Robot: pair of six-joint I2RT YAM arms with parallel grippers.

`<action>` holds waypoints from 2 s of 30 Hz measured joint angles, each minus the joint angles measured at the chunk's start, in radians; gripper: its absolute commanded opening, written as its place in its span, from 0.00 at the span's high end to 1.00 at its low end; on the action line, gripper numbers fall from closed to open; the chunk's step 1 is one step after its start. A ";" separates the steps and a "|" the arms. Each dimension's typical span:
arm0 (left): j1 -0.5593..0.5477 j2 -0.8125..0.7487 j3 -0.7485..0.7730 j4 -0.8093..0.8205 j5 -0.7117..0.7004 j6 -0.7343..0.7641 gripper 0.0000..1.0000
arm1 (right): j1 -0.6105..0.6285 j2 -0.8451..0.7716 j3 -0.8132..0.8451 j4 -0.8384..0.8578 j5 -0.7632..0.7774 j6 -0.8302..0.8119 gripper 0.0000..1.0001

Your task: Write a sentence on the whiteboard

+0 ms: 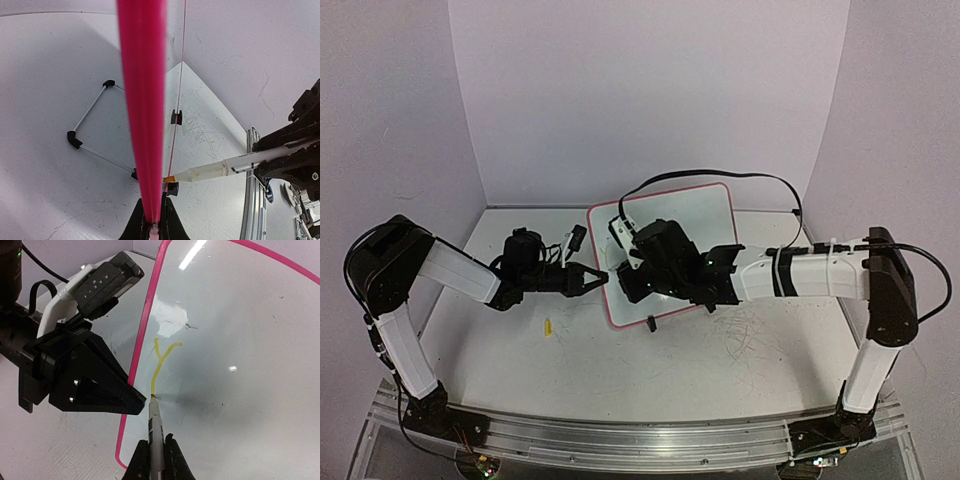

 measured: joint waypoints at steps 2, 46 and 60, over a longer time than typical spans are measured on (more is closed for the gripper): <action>0.000 0.000 0.000 0.000 0.000 0.000 1.00 | 0.000 -0.001 -0.003 -0.001 -0.001 0.004 1.00; -0.012 -0.008 0.013 -0.025 -0.009 0.020 1.00 | -0.041 -0.031 0.025 0.033 -0.042 -0.014 1.00; -0.012 -0.008 0.013 -0.027 -0.010 0.022 1.00 | -0.041 -0.028 0.023 0.032 -0.042 -0.010 1.00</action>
